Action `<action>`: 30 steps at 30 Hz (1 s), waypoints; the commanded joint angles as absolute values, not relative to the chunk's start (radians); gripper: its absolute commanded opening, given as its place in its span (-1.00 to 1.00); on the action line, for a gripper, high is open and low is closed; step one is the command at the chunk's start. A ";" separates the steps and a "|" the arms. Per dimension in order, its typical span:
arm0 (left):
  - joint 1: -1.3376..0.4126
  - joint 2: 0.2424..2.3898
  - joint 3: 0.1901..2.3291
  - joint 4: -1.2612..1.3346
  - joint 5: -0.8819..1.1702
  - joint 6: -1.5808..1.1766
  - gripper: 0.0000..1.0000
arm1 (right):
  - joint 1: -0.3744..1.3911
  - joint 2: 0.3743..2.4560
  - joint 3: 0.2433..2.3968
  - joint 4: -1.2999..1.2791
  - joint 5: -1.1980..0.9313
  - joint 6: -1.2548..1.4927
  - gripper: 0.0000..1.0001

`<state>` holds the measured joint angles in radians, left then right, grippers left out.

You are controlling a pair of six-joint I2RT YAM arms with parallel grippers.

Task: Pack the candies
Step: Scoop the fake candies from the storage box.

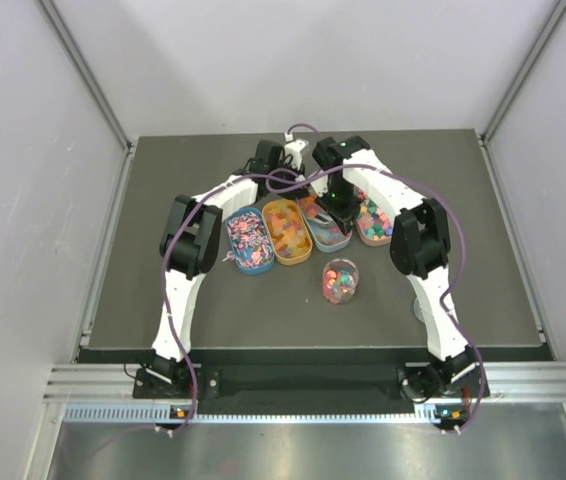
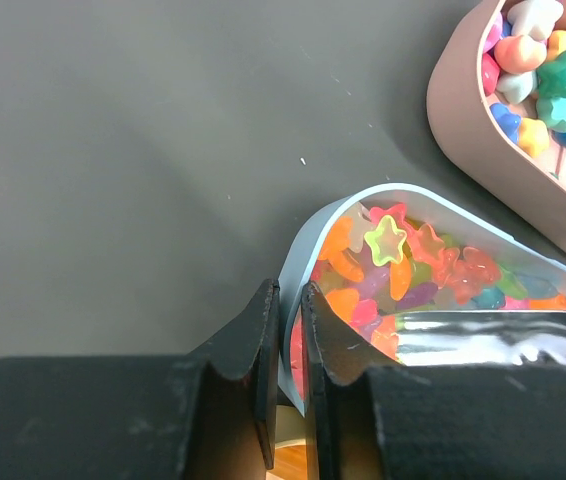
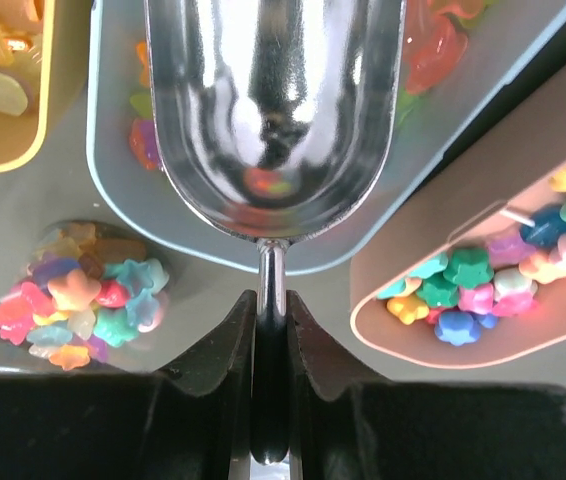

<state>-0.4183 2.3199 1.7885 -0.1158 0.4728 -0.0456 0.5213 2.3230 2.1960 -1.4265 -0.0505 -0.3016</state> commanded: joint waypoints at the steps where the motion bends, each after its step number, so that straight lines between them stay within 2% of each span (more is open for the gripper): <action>1: -0.446 2.235 1.779 -0.043 0.517 -0.091 -1.00 | 0.528 2.378 2.240 -1.474 -0.140 -0.293 -1.00; 22: -0.445 2.238 1.827 -0.055 0.541 -0.107 -1.00 | 0.505 2.410 2.175 -1.407 -0.252 -0.350 -1.00; 30: -0.443 2.215 1.821 -0.071 0.581 -0.118 -1.00 | 0.505 2.255 1.921 -1.191 -0.244 -0.328 -1.00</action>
